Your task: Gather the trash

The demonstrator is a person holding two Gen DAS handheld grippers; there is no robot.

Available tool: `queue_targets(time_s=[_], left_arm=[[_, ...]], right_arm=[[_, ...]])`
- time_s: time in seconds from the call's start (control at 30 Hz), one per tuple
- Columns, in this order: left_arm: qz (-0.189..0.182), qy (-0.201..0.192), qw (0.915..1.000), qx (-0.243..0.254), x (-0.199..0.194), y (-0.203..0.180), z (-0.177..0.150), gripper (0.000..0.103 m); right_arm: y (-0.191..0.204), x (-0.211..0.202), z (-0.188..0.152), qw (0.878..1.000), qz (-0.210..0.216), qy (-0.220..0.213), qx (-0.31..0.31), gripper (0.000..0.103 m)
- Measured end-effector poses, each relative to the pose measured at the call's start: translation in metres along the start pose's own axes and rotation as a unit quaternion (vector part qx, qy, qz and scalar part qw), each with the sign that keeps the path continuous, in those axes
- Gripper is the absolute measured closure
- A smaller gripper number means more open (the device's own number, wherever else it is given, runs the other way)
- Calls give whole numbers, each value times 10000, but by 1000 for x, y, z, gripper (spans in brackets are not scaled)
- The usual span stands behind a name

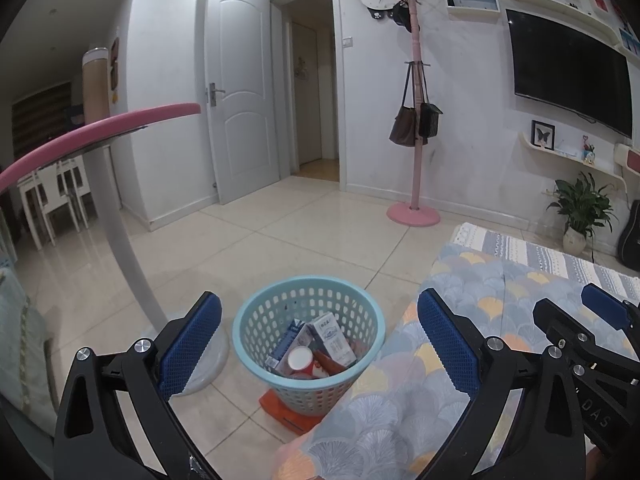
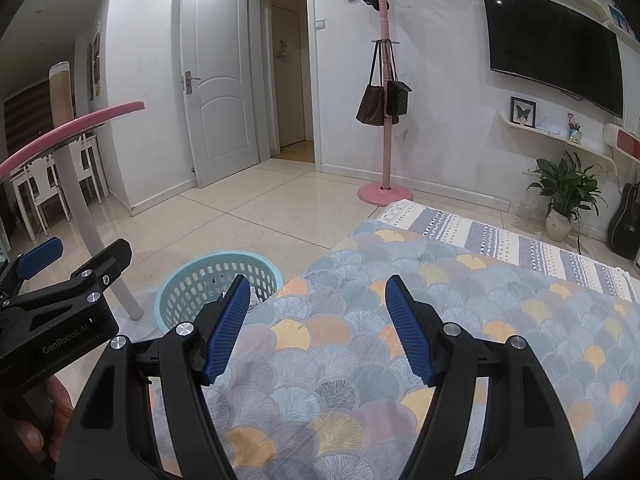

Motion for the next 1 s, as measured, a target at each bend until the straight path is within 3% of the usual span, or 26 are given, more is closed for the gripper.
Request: queue_targets(time_s=[0.73, 1.0], left_arm=[[47, 0, 10000, -15, 3, 2, -2, 7], [77, 195, 9997, -127, 10, 6, -7, 7]], right_arm=[[1, 2, -2, 10000, 35, 16, 44, 37], [4, 3, -1, 10000, 49, 20, 16, 37]])
Point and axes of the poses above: each gripper's, at about its wrist camera, not at the fingertips, and x roughly the way its jaws point, y to its left, z to its top, the point moved 9 cm from there along x, roughly the way its jaws point, and after that the axes turned 9 degrees about z, right-handed, at the moved point
